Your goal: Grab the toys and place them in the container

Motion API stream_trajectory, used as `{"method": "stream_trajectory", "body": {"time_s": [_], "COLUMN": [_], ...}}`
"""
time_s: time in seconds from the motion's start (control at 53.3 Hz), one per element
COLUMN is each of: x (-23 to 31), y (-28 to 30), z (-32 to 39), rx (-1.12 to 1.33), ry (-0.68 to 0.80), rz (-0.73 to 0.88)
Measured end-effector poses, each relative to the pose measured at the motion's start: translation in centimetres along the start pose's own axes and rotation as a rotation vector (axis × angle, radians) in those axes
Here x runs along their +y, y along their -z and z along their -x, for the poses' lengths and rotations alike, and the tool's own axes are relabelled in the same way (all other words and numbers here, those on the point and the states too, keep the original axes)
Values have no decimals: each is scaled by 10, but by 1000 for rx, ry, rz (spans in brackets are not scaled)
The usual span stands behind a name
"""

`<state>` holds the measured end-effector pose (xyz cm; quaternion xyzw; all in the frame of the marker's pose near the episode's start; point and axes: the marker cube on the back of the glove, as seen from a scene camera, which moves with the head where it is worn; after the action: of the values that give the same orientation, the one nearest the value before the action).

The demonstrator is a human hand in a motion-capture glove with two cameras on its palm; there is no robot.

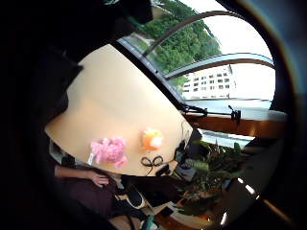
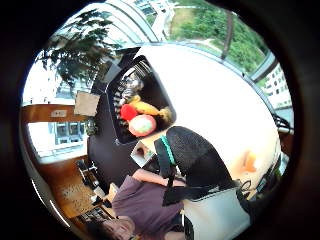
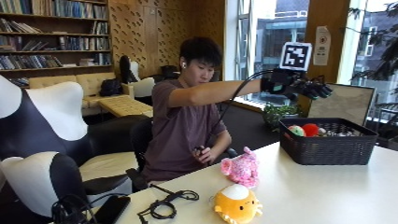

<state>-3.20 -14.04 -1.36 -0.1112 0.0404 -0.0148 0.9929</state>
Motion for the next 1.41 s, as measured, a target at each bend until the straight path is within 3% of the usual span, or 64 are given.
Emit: {"method": "stream_trajectory", "body": {"time_s": [0.206, 0.525, 0.769, 1.182, 1.276, 1.408], "x": [68, 130, 127, 103, 101, 96], "y": [-48, -133, -222, -327, -336, -339], "z": [-157, -265, -258, -210, -206, -209], "rx": [6, -208, -293, -339, -321, -335], "ry": [-153, -529, -573, -511, -528, -522], "rz": [15, -53, 69, 237, 207, 39]}}
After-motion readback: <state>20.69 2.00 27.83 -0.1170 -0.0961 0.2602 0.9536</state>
